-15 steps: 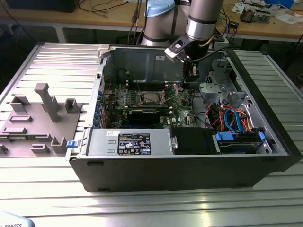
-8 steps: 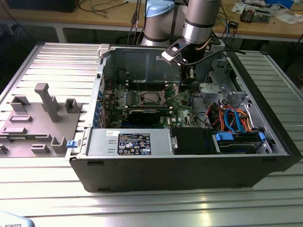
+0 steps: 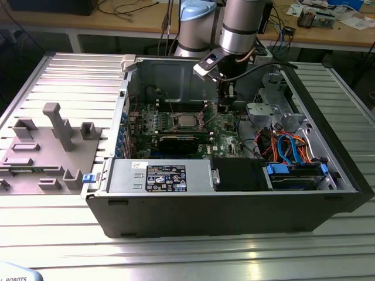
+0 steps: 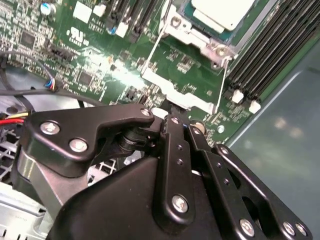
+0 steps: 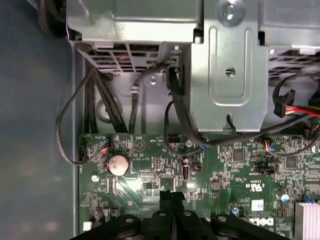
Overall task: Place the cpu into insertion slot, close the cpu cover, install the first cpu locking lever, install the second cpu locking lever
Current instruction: 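Close the cpu cover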
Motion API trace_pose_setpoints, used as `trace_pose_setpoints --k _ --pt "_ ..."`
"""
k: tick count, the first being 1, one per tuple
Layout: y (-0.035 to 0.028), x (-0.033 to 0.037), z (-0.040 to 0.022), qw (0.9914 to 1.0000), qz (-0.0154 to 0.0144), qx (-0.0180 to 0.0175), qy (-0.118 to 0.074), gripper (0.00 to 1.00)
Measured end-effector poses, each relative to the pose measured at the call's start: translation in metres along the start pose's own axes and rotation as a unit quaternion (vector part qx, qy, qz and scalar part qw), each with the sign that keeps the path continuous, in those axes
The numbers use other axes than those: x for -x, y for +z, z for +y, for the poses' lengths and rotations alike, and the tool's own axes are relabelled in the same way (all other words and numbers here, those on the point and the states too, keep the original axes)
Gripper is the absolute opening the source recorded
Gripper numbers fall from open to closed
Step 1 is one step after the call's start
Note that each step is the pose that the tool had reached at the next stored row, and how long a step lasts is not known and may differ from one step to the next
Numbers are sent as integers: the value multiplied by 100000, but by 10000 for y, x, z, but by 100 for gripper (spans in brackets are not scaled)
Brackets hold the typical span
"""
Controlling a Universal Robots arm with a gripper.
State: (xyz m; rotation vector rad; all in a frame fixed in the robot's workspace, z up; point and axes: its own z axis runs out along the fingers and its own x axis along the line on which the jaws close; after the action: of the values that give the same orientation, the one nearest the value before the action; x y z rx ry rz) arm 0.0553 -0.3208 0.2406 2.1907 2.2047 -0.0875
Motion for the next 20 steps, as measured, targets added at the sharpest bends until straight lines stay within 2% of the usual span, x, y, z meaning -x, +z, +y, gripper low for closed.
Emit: trace_pose_setpoints --k 4,10,15,18,20 --pt "3 -1 -196 99999 -8 438 31 11" --pt "6 -2 -355 99998 -8 633 43 11" --pt "13 -3 -441 99998 -8 634 45 11" --pt "34 -5 -480 99998 -8 635 47 11" --pt "61 -7 -544 99998 -6 637 43 11"
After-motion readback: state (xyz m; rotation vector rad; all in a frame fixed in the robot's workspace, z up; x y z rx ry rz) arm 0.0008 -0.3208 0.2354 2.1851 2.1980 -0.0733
